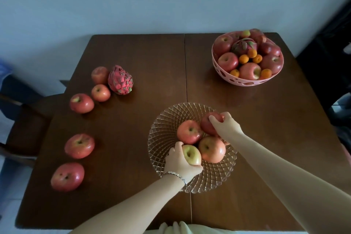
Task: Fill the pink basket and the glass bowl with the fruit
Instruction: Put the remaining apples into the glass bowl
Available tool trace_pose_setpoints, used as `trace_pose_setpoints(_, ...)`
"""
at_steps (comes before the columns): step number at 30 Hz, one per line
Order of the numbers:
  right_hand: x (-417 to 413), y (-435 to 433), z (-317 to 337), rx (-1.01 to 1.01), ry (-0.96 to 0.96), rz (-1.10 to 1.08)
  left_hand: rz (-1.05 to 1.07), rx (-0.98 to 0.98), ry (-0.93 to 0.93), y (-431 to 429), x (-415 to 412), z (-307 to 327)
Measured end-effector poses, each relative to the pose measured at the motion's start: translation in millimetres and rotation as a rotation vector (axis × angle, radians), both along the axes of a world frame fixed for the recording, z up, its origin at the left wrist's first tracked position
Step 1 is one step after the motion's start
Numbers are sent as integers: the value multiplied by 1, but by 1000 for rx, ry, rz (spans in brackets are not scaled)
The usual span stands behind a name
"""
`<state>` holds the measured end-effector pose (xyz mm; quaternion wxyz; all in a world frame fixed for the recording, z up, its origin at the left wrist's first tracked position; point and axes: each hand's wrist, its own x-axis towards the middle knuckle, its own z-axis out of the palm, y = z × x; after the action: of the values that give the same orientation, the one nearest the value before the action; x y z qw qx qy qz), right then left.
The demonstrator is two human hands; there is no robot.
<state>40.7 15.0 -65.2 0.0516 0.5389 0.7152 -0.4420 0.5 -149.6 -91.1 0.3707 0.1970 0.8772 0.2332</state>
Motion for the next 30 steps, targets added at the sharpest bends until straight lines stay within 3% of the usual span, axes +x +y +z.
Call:
trace_pose_setpoints(8,9,-4,-2,74,-76,168,-114,-59,-191,-2,-22,6)
trace_pose_setpoints(18,25,-2,1,54,-305,281,-73,-31,-192,3,-21,12)
trace_pose_setpoints(23,33,-5,-4,375,-493,451,-31,16,-206,5,-25,10)
trace_pose_setpoints(25,34,-6,-5,429,-454,479,-84,49,-212,6,-27,9)
trace_pose_setpoints(30,27,-12,-7,384,-103,657,-94,97,-250,9,-38,6)
